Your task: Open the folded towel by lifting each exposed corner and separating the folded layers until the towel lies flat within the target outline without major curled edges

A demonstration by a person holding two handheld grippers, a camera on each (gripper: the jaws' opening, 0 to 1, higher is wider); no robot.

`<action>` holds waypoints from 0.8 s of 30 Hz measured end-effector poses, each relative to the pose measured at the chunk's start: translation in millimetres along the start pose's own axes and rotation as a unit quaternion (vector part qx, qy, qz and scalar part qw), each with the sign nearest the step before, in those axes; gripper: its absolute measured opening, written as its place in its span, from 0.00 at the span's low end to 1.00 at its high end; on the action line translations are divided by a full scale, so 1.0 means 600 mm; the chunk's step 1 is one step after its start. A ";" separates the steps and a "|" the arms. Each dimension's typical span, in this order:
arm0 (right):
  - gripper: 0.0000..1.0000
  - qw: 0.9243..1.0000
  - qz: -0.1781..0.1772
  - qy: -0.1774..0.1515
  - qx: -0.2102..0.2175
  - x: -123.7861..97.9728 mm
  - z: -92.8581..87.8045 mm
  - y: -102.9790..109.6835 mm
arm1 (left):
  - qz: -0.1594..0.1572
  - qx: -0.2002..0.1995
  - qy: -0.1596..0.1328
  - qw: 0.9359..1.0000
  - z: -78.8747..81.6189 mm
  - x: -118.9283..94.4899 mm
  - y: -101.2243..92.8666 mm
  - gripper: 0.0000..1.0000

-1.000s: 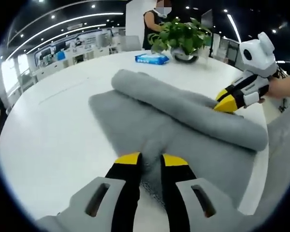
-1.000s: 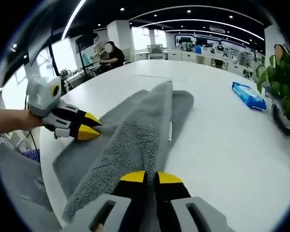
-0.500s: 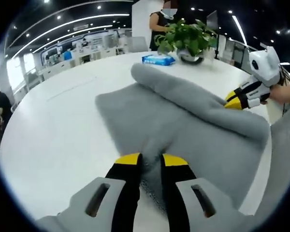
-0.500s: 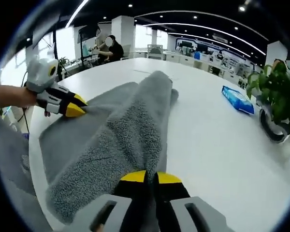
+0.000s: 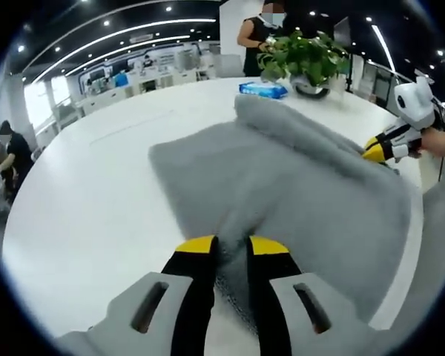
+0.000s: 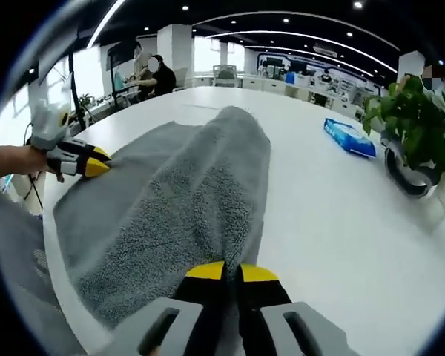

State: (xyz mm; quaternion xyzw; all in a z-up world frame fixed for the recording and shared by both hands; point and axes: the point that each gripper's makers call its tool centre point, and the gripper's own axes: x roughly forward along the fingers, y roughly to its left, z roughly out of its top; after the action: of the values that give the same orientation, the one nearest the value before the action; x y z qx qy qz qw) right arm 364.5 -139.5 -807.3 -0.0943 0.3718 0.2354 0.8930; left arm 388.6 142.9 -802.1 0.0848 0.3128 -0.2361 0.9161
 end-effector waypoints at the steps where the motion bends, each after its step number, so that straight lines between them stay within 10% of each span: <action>1: 0.02 1.000 0.000 0.000 0.002 -0.001 -0.001 -0.001 | 0.003 -0.003 0.002 1.000 -0.001 -0.002 0.003 0.15; 10: 0.02 1.000 -0.005 0.014 0.008 -0.010 -0.013 0.002 | -0.015 0.012 0.027 0.999 -0.001 -0.003 0.019 0.16; 20: 0.08 0.981 0.040 -0.035 0.184 -0.028 0.016 -0.020 | -0.005 0.038 0.093 0.995 0.008 -0.005 0.006 0.13; 24: 0.06 0.983 0.027 -0.032 0.177 -0.031 0.003 -0.043 | 0.007 0.001 0.093 0.996 0.013 -0.010 0.002 0.11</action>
State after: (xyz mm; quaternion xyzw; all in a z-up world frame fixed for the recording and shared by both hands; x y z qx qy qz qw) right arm 366.9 -167.9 -793.0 0.0836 0.3810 0.1930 0.9003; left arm 389.5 143.9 -792.3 0.1092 0.3956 -0.2207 0.8848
